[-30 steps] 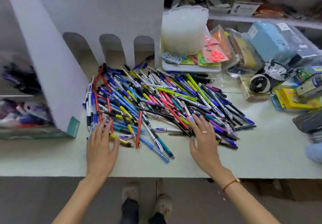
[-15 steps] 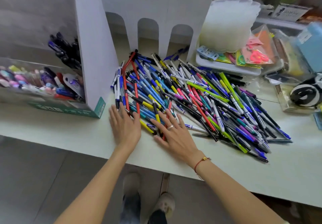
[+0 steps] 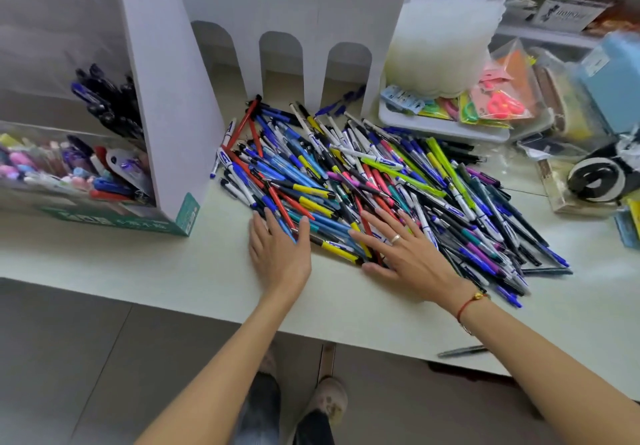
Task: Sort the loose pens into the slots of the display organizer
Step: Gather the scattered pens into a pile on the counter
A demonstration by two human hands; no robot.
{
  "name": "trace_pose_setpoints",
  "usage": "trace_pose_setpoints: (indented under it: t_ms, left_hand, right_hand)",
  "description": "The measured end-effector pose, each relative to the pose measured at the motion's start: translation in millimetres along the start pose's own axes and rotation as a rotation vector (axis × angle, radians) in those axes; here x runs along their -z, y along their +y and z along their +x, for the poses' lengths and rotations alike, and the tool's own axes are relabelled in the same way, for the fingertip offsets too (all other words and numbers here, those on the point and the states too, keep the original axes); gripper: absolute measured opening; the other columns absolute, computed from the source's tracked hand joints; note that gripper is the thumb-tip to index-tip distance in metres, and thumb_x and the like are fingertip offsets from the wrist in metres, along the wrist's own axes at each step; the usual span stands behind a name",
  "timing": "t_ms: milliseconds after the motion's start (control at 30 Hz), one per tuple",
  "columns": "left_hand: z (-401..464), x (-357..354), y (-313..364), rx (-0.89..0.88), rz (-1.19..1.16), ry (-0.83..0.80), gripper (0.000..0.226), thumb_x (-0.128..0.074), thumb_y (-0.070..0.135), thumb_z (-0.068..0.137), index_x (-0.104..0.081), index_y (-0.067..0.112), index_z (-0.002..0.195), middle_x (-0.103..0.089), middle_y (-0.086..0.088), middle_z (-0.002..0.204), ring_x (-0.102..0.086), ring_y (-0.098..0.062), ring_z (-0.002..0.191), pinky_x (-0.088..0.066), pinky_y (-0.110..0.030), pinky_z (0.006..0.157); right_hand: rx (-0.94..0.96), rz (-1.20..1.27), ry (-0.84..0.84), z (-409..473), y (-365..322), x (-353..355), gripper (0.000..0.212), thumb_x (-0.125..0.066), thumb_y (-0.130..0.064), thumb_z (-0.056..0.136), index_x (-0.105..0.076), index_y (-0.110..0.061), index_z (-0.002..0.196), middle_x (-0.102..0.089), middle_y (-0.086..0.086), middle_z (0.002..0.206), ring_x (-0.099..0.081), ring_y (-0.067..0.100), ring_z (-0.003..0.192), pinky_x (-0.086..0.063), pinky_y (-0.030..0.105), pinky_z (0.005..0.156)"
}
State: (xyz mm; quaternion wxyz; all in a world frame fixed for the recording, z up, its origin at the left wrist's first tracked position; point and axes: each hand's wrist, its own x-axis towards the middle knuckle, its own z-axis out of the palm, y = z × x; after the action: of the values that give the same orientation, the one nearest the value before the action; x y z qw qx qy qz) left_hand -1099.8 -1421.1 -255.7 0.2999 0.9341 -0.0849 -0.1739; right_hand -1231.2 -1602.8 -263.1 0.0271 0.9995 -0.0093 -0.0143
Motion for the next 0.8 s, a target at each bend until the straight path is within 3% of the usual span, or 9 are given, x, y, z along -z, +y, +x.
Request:
trace_pose_setpoints:
  t_ms: [133, 233, 333, 467, 567, 633, 700, 800]
  left_hand:
    - [2.4, 10.8, -9.0, -0.035, -0.027, 0.049, 0.076, -0.039, 0.054, 0.096, -0.009, 0.012, 0.153, -0.005, -0.005, 0.162, -0.003, -0.021, 0.148, -0.006, -0.037, 0.118]
    - [4.8, 14.8, -8.2, -0.085, -0.053, 0.072, 0.074, -0.044, 0.045, 0.097, -0.008, 0.012, 0.153, -0.003, -0.006, 0.162, -0.002, -0.022, 0.148, -0.006, -0.038, 0.119]
    - [3.8, 13.3, -6.9, -0.386, 0.047, 0.131, 0.068, -0.045, 0.041, 0.099, -0.014, 0.016, 0.153, -0.004, -0.003, 0.162, -0.002, -0.019, 0.148, -0.005, -0.037, 0.12]
    - [-5.9, -7.2, 16.4, -0.819, 0.21, -0.104, 0.061, -0.025, 0.055, 0.097, -0.005, 0.034, 0.15, 0.006, 0.013, 0.158, 0.013, -0.009, 0.146, 0.006, -0.034, 0.119]
    - [-13.6, -31.2, 35.7, -1.151, 0.377, -0.196, 0.061, -0.027, 0.056, 0.097, -0.014, 0.034, 0.152, -0.008, 0.006, 0.16, 0.001, -0.016, 0.148, -0.003, -0.042, 0.119]
    - [-20.9, -50.1, 43.9, -1.345, 0.485, -0.24, 0.064, -0.029, 0.06, 0.094, -0.022, 0.033, 0.151, -0.017, 0.003, 0.159, -0.008, -0.022, 0.148, -0.009, -0.046, 0.116]
    - [-28.0, -65.8, 47.1, -1.469, 0.59, -0.288, 0.071, -0.034, 0.067, 0.088, -0.03, 0.031, 0.149, -0.025, 0.002, 0.157, -0.019, -0.025, 0.146, -0.011, -0.048, 0.114]
    - [-32.4, -79.6, 46.6, -1.519, 0.622, -0.293, 0.072, -0.034, 0.065, 0.085, -0.033, 0.027, 0.146, -0.034, -0.001, 0.154, -0.029, -0.026, 0.142, -0.017, -0.049, 0.112]
  right_hand:
    - [-0.009, 0.081, -0.024, 2.9, -0.5, 17.9, 0.063, -0.027, -0.064, 0.095, -0.025, -0.033, 0.151, -0.022, 0.003, 0.158, -0.015, 0.023, 0.147, -0.014, 0.045, 0.118]
    - [-0.197, 0.241, 0.044, -9.5, 2.5, 36.8, 0.058, -0.028, -0.061, 0.096, -0.031, -0.034, 0.148, -0.033, -0.001, 0.154, -0.023, 0.021, 0.145, -0.016, 0.04, 0.118]
    - [-0.417, 0.363, 0.1, -40.1, 12.1, 41.7, 0.049, -0.039, -0.051, 0.096, -0.052, -0.027, 0.136, -0.052, 0.001, 0.139, -0.042, 0.025, 0.132, -0.034, 0.044, 0.111]
    - [-0.592, 0.408, 0.213, -85.7, 17.5, 31.5, 0.035, -0.064, -0.024, 0.091, -0.062, -0.017, 0.125, -0.059, 0.004, 0.126, -0.053, 0.025, 0.119, -0.046, 0.046, 0.098]
    - [-0.791, 0.402, 0.302, -114.7, 3.8, 29.6, 0.045, -0.07, -0.014, 0.085, -0.059, -0.019, 0.128, -0.058, 0.004, 0.129, -0.05, 0.022, 0.12, -0.045, 0.042, 0.099]
    - [-1.017, 0.372, 0.315, -133.8, -7.9, 24.1, 0.054, -0.069, -0.022, 0.085, -0.051, -0.019, 0.136, -0.051, 0.007, 0.137, -0.044, 0.024, 0.128, -0.041, 0.044, 0.104]
    - [-1.193, 0.397, 0.258, -146.5, -20.9, 16.1, 0.064, -0.066, -0.034, 0.087, -0.04, -0.018, 0.144, -0.041, 0.008, 0.147, -0.034, 0.026, 0.137, -0.035, 0.044, 0.11]
    - [-1.237, 0.456, 0.153, -155.5, -39.6, 3.3, 0.066, -0.059, -0.038, 0.092, -0.03, -0.021, 0.148, -0.027, 0.007, 0.155, -0.022, 0.024, 0.144, -0.023, 0.039, 0.116]
